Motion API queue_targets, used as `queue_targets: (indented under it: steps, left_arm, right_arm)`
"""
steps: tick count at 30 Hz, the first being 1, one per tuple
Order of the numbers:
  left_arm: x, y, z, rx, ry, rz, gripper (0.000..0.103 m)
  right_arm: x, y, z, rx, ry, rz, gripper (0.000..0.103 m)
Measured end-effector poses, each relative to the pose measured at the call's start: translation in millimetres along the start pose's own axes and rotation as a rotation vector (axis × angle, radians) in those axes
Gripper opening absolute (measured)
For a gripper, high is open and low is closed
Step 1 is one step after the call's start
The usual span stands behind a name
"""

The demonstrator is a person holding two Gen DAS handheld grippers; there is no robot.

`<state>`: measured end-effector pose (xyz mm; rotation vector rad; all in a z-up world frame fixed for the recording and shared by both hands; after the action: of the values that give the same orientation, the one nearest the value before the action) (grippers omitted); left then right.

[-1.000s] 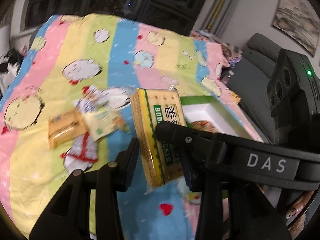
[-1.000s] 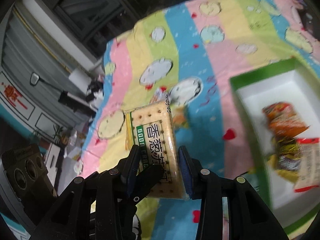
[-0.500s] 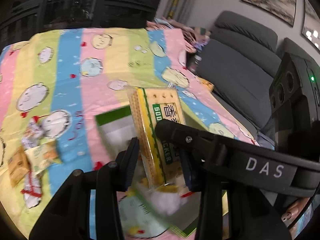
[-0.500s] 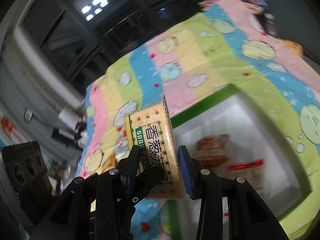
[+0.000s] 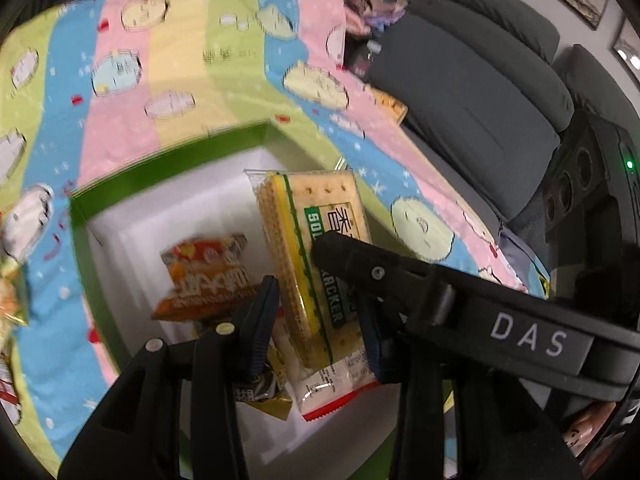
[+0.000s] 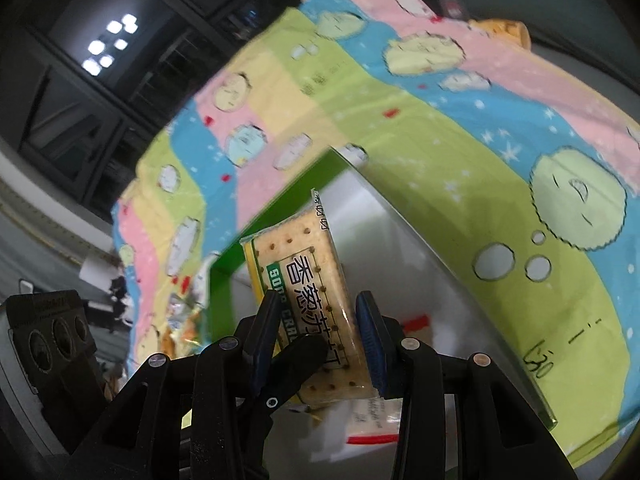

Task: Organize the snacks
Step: 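Carry the soda cracker pack into the green box and lower it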

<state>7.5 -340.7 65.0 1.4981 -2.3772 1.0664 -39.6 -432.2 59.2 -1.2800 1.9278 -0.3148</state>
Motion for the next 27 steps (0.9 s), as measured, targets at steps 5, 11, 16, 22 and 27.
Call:
queue_targets:
  steps: [5, 11, 16, 22, 27]
  left_arm:
    - [-0.7, 2.7, 13.4, -0.051, 0.005, -0.039, 0.037]
    - [-3.7, 5.4, 25.1, -0.087, -0.004, -0.062, 0.035]
    - [-10.8, 8.4, 33.0, -0.124, -0.029, -0.087, 0.033]
    - [-13.0, 11.4, 34.2, -0.107, -0.091, -0.08, 0.032]
    - [-22.9, 12.0, 34.3, -0.093, -0.159, -0.097, 0.031]
  right_arm:
    - [9.1, 2.2, 9.0, -0.033, 0.033, 0.015, 0.042]
    - [12.7, 4.8, 18.9, -0.073, 0.087, 0.021, 0.042]
    - [18.4, 7.7, 32.1, -0.119, 0.108, 0.029, 0.042]
    - [20.0, 11.2, 41.1, -0.153, 0.139, 0.027, 0.042]
    - [20.6, 13.7, 44.7, -0.171, 0.185, 0.022, 0.042]
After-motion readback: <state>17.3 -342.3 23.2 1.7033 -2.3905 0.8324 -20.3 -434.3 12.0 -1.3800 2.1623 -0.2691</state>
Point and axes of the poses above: each gripper's, at about its wrist camera, not at the fingertips, and z roughly the way its jaws point, x to its right, y to its underside, the point moved 4 cm from there along z, roughly the way its jaws point, and after that the axes turned 12 degrees about -z, right-handed, at the moved point
